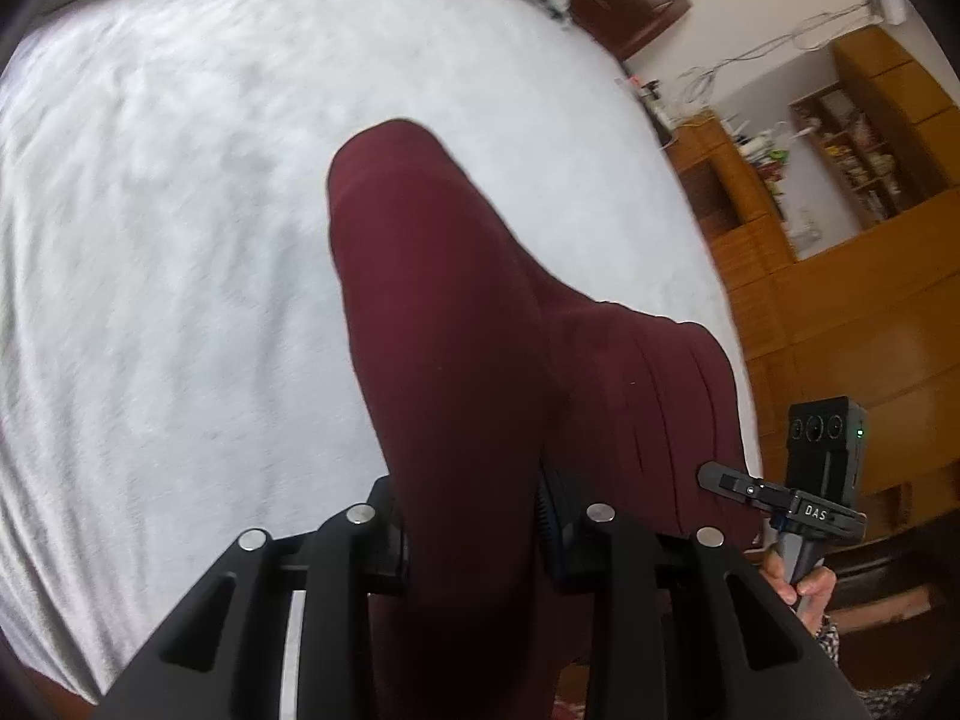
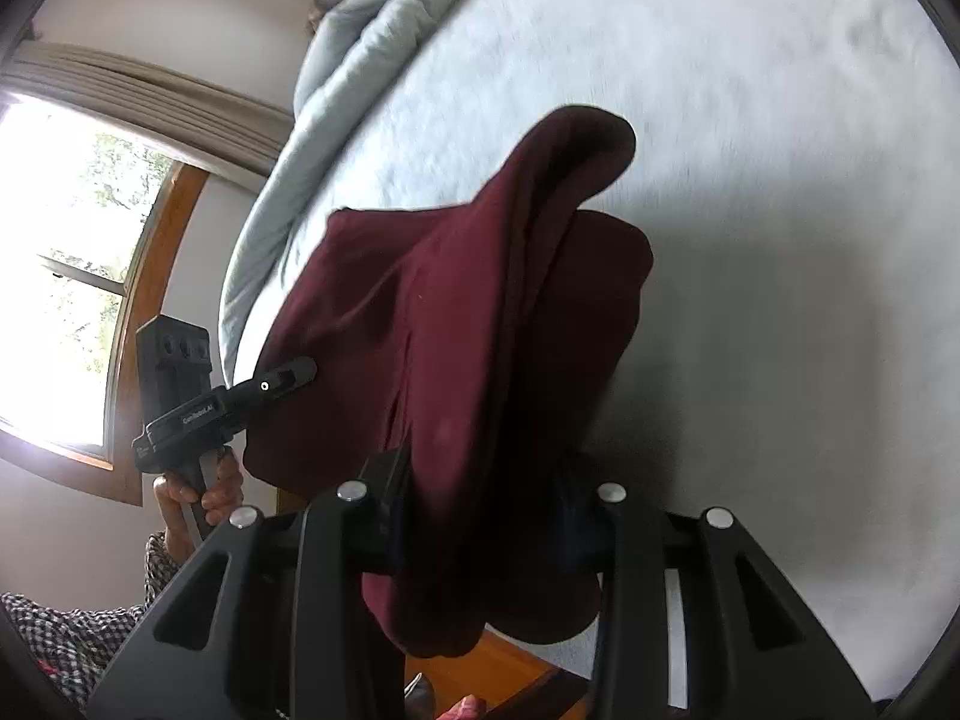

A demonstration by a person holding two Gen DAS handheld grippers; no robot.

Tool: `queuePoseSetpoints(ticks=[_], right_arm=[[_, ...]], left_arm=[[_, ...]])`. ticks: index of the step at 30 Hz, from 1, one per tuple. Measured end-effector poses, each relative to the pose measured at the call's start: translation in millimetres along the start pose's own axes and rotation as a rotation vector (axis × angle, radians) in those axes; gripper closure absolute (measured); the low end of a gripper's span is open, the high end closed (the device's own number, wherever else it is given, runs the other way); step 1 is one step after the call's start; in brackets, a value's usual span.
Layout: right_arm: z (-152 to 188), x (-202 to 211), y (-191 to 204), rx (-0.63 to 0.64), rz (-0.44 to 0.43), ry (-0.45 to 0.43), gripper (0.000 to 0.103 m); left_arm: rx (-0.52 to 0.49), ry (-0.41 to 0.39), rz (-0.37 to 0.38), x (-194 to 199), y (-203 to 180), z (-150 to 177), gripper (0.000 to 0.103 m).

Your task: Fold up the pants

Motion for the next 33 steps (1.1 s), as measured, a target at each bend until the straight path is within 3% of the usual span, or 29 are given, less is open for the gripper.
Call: queuePoseSetpoints(ticks=[4,8,12,15,17,18,20,22,24,27,30,33], right_arm=[[-29.3,27.4,1.7,0.043,0.027,-0.052,0.069],[-74.3,39.0,-9.3,0.086,0.081,-0.095,0.069],[-118.3,22.8,-40.7,0.08,0.128,-0.092,0.068],[-127.1,-10.9,-81.5,0.014,0.161,-0.042,0.067],[-122.9,-30.0,-106.0,-0.013,0.208,-0.01,0.056],[-119.6,-37.1,-121.1,-0.018,0.235,-0.007,0.051],[-116.6,-39.2,-132.3,-0.059,0.198,-0.02,0.04],[-113.9,-32.1,-137.7,-0.074,0.192,-0.042,0.035],[-108.3,-22.6,-132.2,-0.047,0.229,-0.056,0.031],[-107.3,8.3,-110.5,0.024,0.316,-0.139,0.031],[-108.7,25.6,-75.2,0.141,0.396,-0.222,0.026],[-106.5,23.2,-57.8,0.216,0.468,-0.229,0.024]], left_arm=[[-0.029,-0.045,0.055,-3.0,-29.0,-25.7,0.073],[-0.055,-0.088,0.061,-27.7,-49.0,-65.1,0.072],[-0.052,-0.086,0.034,-73.3,-45.0,-98.2,0.072],[-0.047,-0.036,-0.017,-109.0,-23.6,-99.1,0.072],[-0.042,0.007,-0.087,-134.1,-3.7,-95.3,0.068],[-0.037,0.014,-0.104,-141.5,4.3,-92.9,0.061],[-0.031,0.026,-0.102,-152.1,14.4,-90.4,0.053],[-0.039,0.023,-0.102,-150.2,14.2,-90.5,0.047],[-0.069,0.015,-0.15,-144.1,8.3,-87.8,0.033],[-0.117,-0.042,-0.25,-116.6,5.2,-88.2,0.034],[-0.2,-0.151,-0.328,-78.0,-12.7,-83.0,0.031],[-0.224,-0.186,-0.337,-70.1,-27.6,-78.9,0.026]])
Point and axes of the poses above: each gripper's, at about its wrist camera, not at the fingertips, and x roughly against the way its jaws point, y to its left, z to its underside, the point moved 9 cm from there along -x, roughly the way its jaws point, and after that the axes turned 6 degrees about -y, right-handed, at the moved point
